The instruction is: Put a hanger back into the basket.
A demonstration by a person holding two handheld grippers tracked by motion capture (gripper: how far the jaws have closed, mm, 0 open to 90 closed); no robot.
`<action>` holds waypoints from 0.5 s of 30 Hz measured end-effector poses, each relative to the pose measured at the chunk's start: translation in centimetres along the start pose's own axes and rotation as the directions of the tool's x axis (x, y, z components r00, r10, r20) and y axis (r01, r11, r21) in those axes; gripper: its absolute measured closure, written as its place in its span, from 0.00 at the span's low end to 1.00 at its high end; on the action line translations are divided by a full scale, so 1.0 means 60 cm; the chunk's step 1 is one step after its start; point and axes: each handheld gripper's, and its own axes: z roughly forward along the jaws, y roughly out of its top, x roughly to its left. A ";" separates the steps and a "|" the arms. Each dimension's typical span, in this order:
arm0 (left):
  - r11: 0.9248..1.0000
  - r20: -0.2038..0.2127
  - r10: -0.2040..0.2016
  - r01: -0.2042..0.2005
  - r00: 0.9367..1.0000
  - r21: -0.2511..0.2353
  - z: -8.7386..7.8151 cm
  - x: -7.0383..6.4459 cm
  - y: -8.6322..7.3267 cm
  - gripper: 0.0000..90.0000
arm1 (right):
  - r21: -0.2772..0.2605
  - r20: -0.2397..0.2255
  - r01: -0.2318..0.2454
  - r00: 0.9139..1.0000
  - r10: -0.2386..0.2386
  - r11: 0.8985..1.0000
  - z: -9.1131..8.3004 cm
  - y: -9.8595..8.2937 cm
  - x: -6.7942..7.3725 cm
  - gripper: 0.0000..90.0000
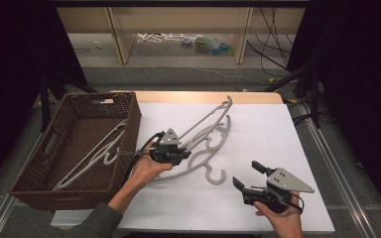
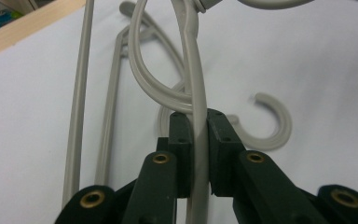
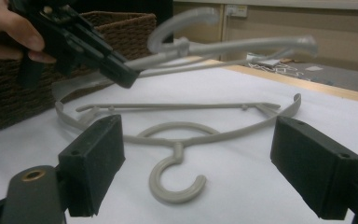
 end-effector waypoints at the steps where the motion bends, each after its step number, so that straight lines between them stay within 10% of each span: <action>1: 1.000 0.000 -0.003 0.003 1.000 -0.008 -0.005 -0.001 0.003 0.91 | -0.005 -0.003 0.000 1.000 0.000 1.000 0.000 0.000 0.000 0.20; 15: 0.996 0.045 -0.033 0.037 0.998 -0.084 -0.055 -0.021 0.028 0.91 | -0.006 0.005 0.005 1.000 -0.005 1.000 0.002 -0.002 0.000 0.20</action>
